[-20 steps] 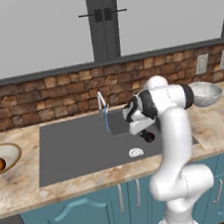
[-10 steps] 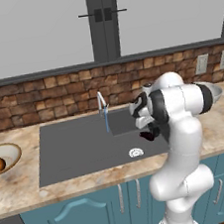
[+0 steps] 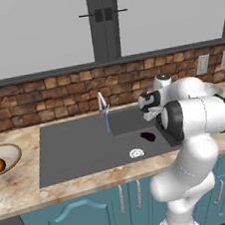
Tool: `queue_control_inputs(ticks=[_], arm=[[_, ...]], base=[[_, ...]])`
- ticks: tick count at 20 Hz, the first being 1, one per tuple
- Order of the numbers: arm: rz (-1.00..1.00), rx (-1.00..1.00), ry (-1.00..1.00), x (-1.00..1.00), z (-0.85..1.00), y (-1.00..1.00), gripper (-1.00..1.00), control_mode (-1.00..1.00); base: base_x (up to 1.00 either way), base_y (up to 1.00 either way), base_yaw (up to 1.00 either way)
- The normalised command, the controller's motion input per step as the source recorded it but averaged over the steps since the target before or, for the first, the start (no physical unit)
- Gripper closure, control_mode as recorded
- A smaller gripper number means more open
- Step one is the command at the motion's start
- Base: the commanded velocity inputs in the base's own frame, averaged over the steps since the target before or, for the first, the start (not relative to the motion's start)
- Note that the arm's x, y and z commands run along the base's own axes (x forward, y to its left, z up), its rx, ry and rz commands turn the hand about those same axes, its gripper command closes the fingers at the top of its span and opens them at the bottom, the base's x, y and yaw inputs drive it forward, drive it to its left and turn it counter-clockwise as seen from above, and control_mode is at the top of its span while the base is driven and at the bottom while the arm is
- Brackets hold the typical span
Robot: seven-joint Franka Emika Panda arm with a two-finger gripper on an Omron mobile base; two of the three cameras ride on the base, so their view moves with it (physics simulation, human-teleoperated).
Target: Pick the eggplants from the sink and place them in one bowl. Place the orange in the other bowl. Then turn off the sink faucet.
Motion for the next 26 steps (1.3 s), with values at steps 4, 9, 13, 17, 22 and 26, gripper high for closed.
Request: queue_control_inputs(ticks=[4,9,13,17,22,26], arm=[[-0.01,0.00,-0.12,-0.19,0.67,-0.27,1.00,-1.00],[-0.03,0.00,-0.10,-0.03,0.55,-0.39,1.00,-1.00],[-0.06,0.00,-0.01,0.01,0.31,-0.51,1.00,-1.00],[-0.07,0.00,0.00,0.03,0.24,-0.54,1.00,-1.00],[-0.08,0.00,0.00,0.03,0.31,-0.55,1.00,-1.00],[-0.09,0.00,0.00,0.06,0.32,-0.55,1.00,-1.00]], base=[[0.00,0.00,0.00],[0.00,0.00,0.00],[0.00,0.00,0.00],[0.00,0.00,0.00],[0.00,0.00,0.00],[0.00,0.00,0.00]])
